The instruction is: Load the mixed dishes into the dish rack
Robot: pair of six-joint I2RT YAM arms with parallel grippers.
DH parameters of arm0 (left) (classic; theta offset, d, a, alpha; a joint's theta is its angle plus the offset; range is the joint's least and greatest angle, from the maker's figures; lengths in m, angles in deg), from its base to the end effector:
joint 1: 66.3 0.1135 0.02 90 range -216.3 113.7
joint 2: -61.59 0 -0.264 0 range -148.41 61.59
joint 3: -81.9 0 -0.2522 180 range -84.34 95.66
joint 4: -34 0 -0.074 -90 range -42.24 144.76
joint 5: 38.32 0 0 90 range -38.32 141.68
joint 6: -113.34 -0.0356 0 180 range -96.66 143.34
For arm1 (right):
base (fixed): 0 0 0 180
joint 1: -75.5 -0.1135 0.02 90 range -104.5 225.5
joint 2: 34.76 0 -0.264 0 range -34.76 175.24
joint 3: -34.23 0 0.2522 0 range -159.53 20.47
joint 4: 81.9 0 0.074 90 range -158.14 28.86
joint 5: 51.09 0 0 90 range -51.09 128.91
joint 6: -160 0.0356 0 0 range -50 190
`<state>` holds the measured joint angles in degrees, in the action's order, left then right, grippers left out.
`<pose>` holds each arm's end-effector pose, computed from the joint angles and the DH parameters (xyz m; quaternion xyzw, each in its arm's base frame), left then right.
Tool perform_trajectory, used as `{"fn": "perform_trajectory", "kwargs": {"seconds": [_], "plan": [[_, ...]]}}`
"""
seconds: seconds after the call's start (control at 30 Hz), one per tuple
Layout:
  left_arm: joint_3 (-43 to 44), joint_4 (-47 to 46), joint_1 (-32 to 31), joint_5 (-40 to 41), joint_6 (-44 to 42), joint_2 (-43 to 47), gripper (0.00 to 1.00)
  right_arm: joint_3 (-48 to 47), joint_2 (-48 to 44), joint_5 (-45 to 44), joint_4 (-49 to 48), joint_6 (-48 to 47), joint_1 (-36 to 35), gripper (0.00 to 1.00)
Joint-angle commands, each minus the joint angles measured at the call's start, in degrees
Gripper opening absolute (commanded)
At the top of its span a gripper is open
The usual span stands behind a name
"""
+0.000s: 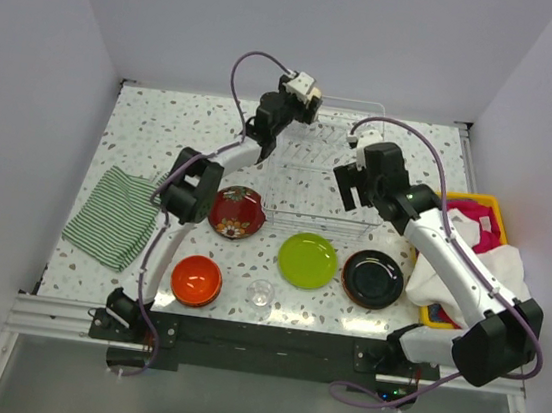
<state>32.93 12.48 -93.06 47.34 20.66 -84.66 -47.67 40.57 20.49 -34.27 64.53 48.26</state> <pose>0.5271 -0.2688 0.2060 0.1967 0.6377 -0.1800 0.7227 0.2585 0.1204 0.3270 -0.1894 0.8808 -0.0658 0.4290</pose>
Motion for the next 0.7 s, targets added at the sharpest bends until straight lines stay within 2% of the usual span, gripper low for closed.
{"fn": "perform_trajectory", "kwargs": {"seconds": [0.0, 0.27, 0.37, 0.47, 0.5, 0.67], "plan": [[0.32, -7.08, 0.05, 2.4, -2.68, -0.69, 0.0, 1.43, -2.29, 0.31, 0.76, 1.17, 0.44, 0.99], [-2.66, -7.34, -0.13, 3.72, -2.33, -1.31, 0.0, 2.48, -2.03, 1.01, -0.2, 1.17, 0.44, 0.98], [-3.98, -6.99, -0.13, 3.99, -1.37, -0.79, 0.09, 2.83, -2.2, 0.93, -0.47, 0.99, 0.53, 0.98], [-5.73, -7.16, -0.13, 4.16, -1.28, -0.08, 0.23, 3.62, -2.38, 1.01, -0.99, 0.99, 0.53, 0.98], [-6.18, -7.34, -0.13, 4.25, -1.36, 0.27, 0.31, 3.8, -2.55, 1.1, -0.91, 0.91, 0.53, 0.98], [-8.9, -8.13, -0.13, 1.8, -2.77, 2.2, 0.52, 4.24, -2.82, 1.36, -1.08, 0.9, 0.53, 0.98]]}}
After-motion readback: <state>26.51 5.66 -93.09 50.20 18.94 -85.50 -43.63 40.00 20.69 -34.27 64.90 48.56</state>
